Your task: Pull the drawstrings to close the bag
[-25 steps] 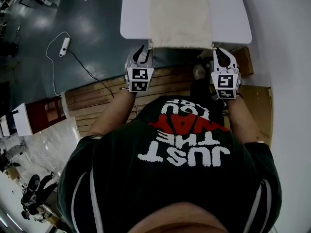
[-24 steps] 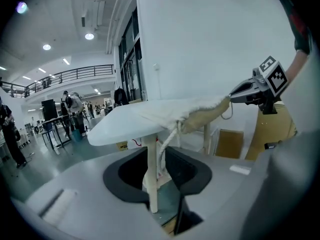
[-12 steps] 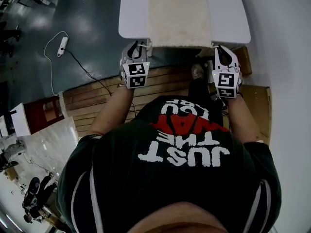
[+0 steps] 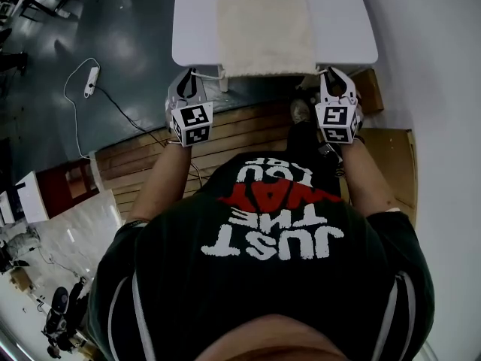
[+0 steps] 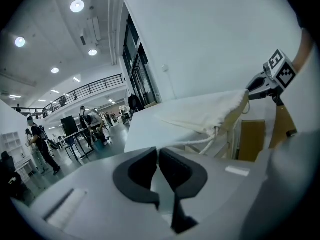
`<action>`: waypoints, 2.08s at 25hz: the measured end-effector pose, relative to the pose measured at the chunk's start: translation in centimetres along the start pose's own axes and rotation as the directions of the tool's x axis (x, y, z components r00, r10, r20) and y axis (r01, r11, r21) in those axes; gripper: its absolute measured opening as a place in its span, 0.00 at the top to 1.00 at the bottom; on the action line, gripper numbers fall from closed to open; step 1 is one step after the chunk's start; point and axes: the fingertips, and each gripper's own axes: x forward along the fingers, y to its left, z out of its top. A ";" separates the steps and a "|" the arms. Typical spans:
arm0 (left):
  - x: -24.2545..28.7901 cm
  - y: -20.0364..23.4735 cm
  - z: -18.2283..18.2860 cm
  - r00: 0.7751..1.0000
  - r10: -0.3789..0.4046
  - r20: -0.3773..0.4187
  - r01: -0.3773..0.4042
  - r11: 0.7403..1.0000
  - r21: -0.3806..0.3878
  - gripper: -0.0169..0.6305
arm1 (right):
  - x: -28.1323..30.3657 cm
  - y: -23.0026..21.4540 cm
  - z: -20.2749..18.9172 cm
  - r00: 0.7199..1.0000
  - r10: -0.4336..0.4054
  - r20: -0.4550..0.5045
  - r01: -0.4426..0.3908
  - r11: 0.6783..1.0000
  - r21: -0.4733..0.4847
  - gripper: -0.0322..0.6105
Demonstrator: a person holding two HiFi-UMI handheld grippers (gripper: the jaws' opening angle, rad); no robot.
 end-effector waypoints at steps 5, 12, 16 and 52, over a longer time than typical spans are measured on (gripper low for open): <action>-0.2 0.1 -0.1 1.000 -0.008 -0.011 0.008 1.000 0.016 0.94 | 2.0 -0.2 -1.5 0.999 -0.035 -0.029 0.034 0.999 -0.017 0.91; -0.4 0.5 0.5 1.000 -0.001 0.001 0.001 1.000 0.018 0.94 | 0.5 -3.3 -1.8 0.993 -0.121 -0.009 0.121 0.992 0.020 0.91; -0.9 1.8 1.7 0.999 0.022 0.026 -0.022 1.000 0.017 0.94 | -0.4 -7.8 -0.8 0.973 -0.231 -0.001 0.231 0.972 0.049 0.91; -1.2 4.1 3.2 0.998 0.027 0.061 -0.029 0.999 0.031 0.95 | 2.1 1.6 5.1 0.986 -0.095 0.135 0.160 0.746 -0.646 0.86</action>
